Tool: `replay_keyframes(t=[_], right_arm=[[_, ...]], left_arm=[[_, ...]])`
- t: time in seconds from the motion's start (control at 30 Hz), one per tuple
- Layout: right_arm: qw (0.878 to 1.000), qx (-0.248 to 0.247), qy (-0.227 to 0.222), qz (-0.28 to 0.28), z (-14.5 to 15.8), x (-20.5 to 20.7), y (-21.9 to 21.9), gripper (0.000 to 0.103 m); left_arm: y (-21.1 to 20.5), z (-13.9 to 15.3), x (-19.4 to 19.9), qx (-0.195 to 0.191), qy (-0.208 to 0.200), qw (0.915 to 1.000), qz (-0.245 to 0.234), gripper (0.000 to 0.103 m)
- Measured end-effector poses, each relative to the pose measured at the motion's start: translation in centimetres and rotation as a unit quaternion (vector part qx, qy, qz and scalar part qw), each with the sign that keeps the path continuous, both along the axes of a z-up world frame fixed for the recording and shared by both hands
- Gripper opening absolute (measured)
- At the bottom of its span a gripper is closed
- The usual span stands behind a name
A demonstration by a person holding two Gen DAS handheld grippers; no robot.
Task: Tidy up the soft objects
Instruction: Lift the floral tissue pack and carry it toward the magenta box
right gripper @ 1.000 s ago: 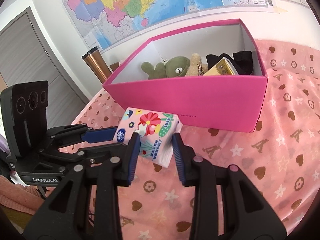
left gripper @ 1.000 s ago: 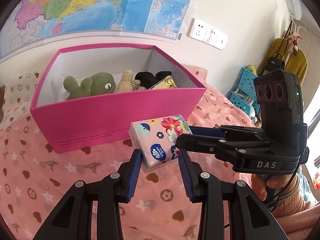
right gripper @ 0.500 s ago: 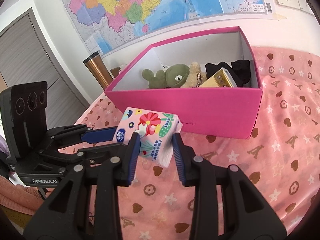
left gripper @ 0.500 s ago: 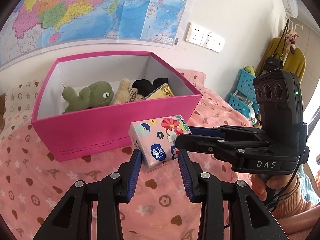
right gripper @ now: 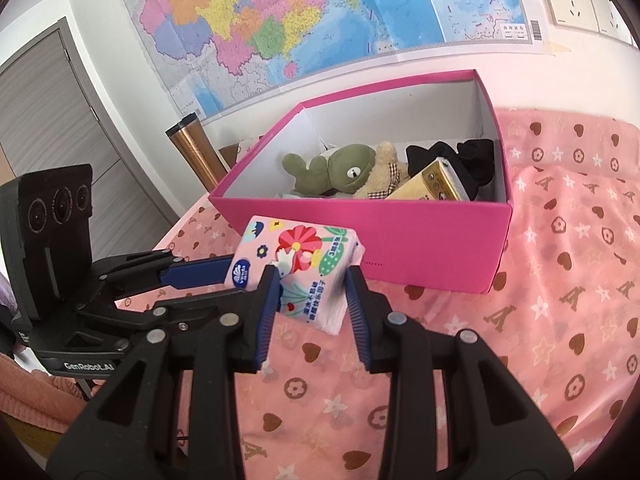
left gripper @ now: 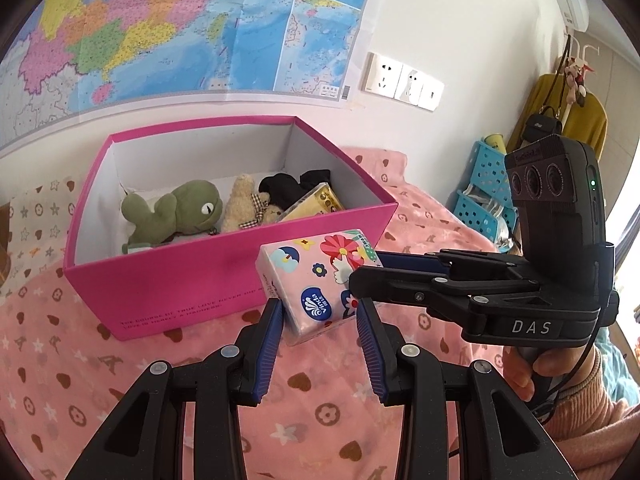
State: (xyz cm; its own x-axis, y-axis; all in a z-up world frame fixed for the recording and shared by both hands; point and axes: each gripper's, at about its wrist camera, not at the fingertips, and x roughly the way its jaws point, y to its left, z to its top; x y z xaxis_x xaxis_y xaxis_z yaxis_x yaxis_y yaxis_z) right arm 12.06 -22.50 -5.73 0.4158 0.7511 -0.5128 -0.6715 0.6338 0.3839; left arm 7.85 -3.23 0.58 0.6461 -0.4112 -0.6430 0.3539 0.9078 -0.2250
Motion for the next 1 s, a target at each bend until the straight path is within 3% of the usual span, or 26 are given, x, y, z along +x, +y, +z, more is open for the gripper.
replay_keyframes(t=[1.0], right_arm=[[0.999, 0.001, -0.035, -0.005, 2.1, 1.0, 0.3, 0.037]], left_arm=[[0.1, 1.4, 1.7, 0.004, -0.025, 0.9996, 0.006, 0.037]])
